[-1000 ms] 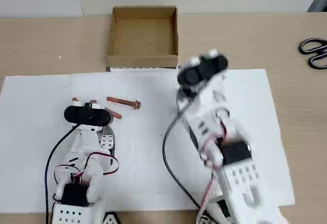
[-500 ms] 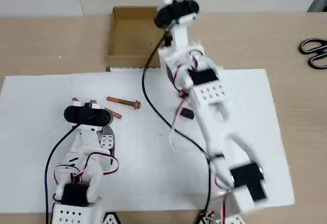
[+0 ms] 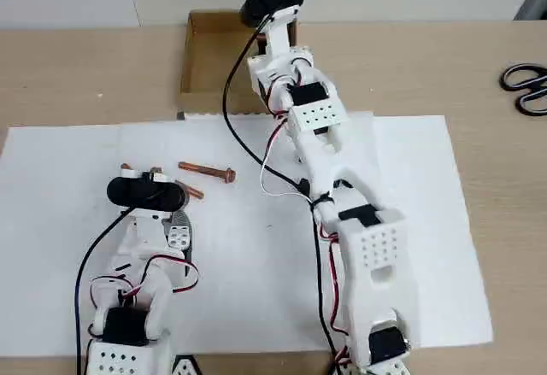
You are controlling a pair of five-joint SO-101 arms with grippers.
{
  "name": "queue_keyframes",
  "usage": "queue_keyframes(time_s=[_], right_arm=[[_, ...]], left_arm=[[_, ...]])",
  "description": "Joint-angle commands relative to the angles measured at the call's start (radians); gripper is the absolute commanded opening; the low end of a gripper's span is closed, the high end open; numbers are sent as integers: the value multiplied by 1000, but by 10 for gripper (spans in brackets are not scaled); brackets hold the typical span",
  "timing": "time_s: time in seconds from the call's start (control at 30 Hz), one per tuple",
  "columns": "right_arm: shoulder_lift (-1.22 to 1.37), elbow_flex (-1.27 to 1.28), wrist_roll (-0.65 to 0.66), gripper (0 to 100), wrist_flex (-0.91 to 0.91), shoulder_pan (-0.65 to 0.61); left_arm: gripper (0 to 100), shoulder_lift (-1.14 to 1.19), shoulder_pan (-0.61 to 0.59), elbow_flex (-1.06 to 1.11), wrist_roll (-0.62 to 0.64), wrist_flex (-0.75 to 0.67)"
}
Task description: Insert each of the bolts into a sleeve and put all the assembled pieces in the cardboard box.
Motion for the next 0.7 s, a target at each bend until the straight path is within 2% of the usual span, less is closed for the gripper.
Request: queue_keyframes(time_s=[0.0,0.07,0.23,0.53,0.67], right_arm=[[15,-97,71,6,-24,10],[18,-97,92,28,-4,10],[16,-97,104,181,139,10],[-117,-189,98,184,412,-4],[-234,-189,98,183,624,-7]], left_arm=[[6,-11,-3,-5,-3,-18],[6,-11,-3,-5,-3,-18],[6,-11,-3,-5,-3,-18],[6,-11,-3,-5,-3,-18],[6,-11,-3,-5,-3,-18]])
